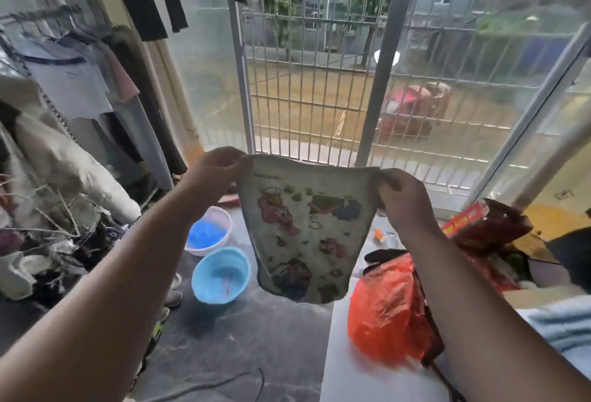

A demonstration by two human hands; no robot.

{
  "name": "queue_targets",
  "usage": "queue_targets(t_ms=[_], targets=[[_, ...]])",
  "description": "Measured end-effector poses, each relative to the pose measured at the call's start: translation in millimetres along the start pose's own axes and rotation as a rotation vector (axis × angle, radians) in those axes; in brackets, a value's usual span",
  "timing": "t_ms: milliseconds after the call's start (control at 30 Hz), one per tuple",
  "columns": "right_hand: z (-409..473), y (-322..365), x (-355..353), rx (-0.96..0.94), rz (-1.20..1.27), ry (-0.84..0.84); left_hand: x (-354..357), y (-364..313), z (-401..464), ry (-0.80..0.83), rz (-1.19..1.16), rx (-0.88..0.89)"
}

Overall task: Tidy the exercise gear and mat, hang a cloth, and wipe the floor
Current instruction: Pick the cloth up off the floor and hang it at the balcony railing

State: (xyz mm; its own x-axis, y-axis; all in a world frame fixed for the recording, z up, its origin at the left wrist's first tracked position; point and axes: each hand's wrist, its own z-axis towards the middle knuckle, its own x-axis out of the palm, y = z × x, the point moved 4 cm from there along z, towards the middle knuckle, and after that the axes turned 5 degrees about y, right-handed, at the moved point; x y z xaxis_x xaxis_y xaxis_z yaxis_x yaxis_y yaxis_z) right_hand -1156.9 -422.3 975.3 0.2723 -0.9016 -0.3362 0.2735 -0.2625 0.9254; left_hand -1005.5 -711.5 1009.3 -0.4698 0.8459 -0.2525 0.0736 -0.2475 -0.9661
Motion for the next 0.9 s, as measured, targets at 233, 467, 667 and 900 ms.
queue_targets(t_ms=[233,467,667,900], targets=[[137.1,-19.0,39.5,0.002,-0.009,0.043,-11.9,35.9,132.3,0.018,-0.024,-0.038],[287.2,-38.4,100.2,0.036,-0.023,-0.001,-33.6,77.6,300.7,0.076,-0.107,-0.031],[401.2,-46.7,144.6,0.117,0.001,-0.073,-49.6,87.2,450.9,0.118,-0.097,-0.048],[511.3,-71.1,171.0,0.125,-0.008,-0.087,-46.4,91.8,580.5,0.128,-0.034,-0.029]])
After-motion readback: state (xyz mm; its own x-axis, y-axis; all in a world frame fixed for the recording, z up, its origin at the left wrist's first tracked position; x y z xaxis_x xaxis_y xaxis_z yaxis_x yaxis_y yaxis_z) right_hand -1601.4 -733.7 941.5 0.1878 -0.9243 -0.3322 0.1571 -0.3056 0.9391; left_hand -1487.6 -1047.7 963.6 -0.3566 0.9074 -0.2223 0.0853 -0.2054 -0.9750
